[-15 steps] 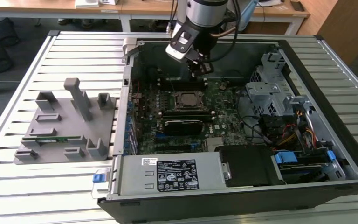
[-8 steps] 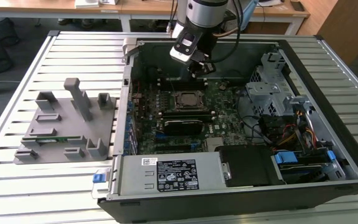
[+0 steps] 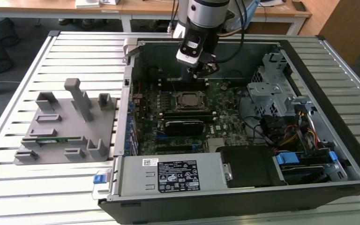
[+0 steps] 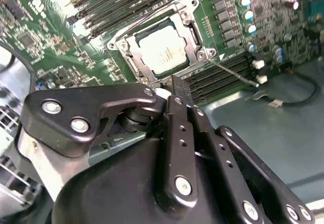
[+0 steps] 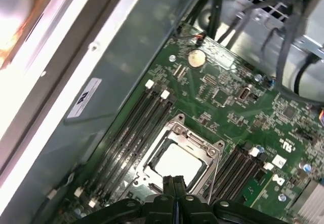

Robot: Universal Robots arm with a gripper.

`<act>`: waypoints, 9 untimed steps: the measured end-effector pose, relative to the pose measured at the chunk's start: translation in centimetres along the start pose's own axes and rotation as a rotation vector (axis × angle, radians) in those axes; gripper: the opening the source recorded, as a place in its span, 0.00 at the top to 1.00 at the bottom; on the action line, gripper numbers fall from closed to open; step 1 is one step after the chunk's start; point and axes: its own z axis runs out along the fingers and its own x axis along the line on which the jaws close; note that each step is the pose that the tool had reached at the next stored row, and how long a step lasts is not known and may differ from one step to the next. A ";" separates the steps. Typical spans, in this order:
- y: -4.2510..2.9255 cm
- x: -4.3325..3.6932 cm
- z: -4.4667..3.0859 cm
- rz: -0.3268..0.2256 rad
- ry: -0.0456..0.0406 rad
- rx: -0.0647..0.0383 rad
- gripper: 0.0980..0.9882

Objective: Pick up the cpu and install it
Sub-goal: 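Install the first cpu locking lever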

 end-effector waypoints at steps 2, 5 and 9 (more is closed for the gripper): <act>0.00 0.00 0.02 -0.036 -0.0003 0.002 0.98; 0.00 -0.01 0.05 -0.089 -0.0005 0.005 0.98; 0.00 -0.01 0.11 -0.133 0.0045 -0.005 0.98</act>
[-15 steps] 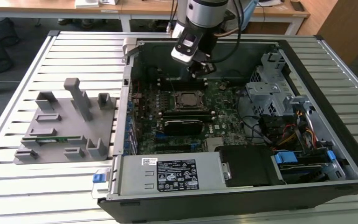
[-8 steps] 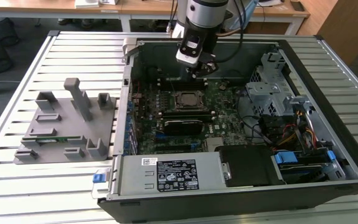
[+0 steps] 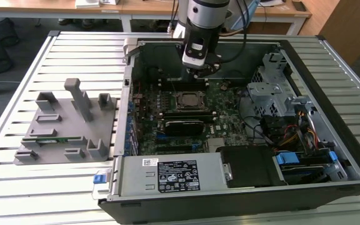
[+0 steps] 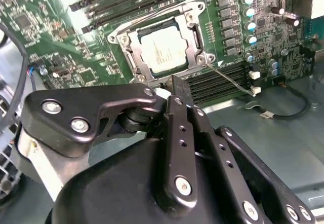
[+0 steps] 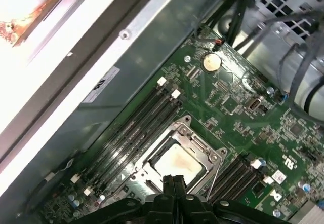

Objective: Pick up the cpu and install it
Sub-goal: 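Install the first cpu locking lever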

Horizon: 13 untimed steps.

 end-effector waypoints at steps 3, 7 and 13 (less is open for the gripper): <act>0.00 0.00 0.03 -0.027 0.0084 -0.012 0.98; 0.00 -0.01 0.14 -0.081 0.0123 -0.017 0.98; 0.00 -0.02 0.35 -0.170 0.0090 -0.018 0.98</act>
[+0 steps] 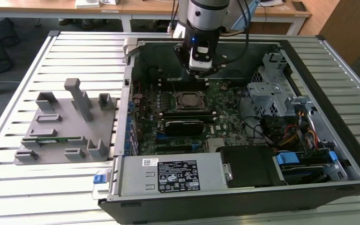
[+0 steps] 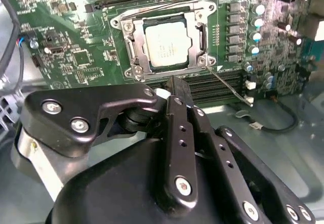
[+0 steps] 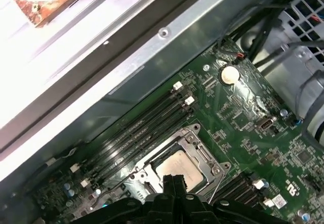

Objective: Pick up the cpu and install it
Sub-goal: 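Install the first cpu locking lever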

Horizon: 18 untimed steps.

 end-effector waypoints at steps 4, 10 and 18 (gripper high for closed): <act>0.00 -0.01 0.14 -0.054 -0.0073 -0.005 0.98; -0.01 -0.02 0.36 -0.155 -0.0137 -0.006 0.98; -0.03 -0.05 0.70 -0.299 -0.0127 -0.001 0.98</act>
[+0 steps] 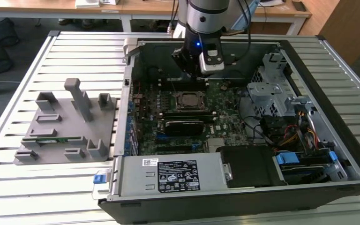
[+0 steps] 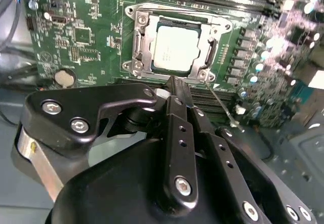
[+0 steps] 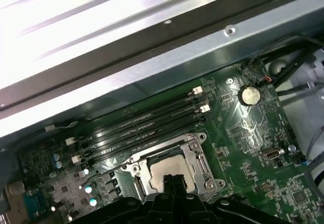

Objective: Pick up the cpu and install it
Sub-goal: 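Install the first cpu locking lever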

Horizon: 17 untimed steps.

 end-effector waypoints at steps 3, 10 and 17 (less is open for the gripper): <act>-0.01 -0.01 0.13 -0.054 0.0023 0.002 0.98; -0.02 -0.02 0.38 -0.174 -0.0021 0.008 0.98; -0.03 -0.03 0.60 -0.290 -0.0035 0.013 0.98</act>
